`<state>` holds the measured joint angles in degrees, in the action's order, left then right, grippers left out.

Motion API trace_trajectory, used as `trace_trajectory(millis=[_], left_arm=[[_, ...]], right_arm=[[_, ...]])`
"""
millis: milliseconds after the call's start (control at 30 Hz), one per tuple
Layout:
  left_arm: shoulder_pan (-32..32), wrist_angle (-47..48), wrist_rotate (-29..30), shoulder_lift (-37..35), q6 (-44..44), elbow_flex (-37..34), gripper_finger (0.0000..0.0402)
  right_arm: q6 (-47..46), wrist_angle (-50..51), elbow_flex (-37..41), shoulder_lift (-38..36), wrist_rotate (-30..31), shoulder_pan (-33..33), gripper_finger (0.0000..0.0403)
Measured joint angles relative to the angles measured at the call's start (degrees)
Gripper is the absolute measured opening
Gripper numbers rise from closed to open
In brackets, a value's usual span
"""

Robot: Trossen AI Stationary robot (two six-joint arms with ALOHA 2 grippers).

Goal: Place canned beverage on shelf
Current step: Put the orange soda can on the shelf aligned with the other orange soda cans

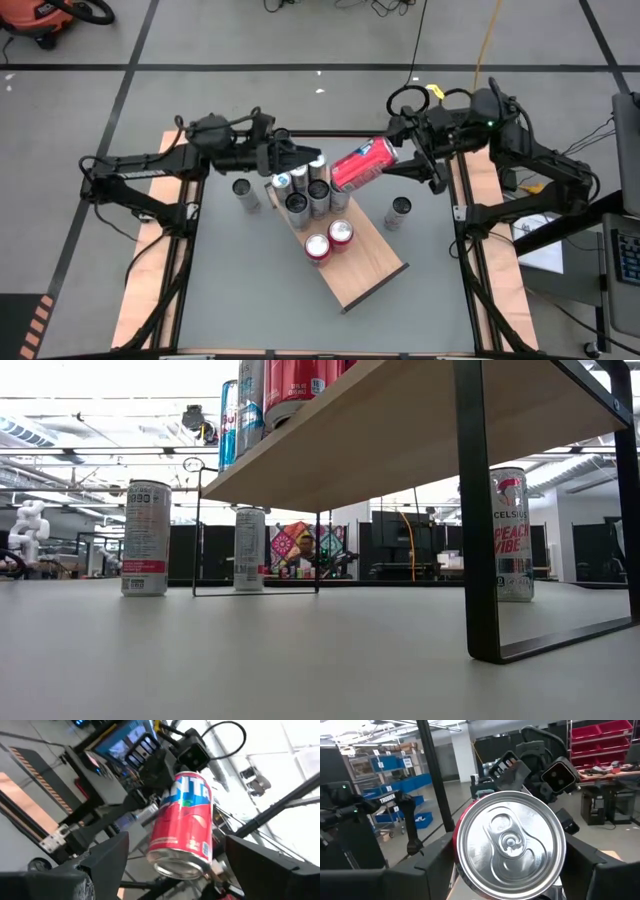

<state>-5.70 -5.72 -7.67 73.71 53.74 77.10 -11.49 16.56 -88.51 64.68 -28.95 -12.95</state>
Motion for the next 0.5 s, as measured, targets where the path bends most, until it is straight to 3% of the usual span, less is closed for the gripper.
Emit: trace_trajectory(millis=[500], left_arm=[[-0.2,-4.9,-7.3,3.1,1.5,0.0,0.0332]], right_arm=[[-1.4,-6.7,0.0,6.2,-1.7,0.0,0.0247]])
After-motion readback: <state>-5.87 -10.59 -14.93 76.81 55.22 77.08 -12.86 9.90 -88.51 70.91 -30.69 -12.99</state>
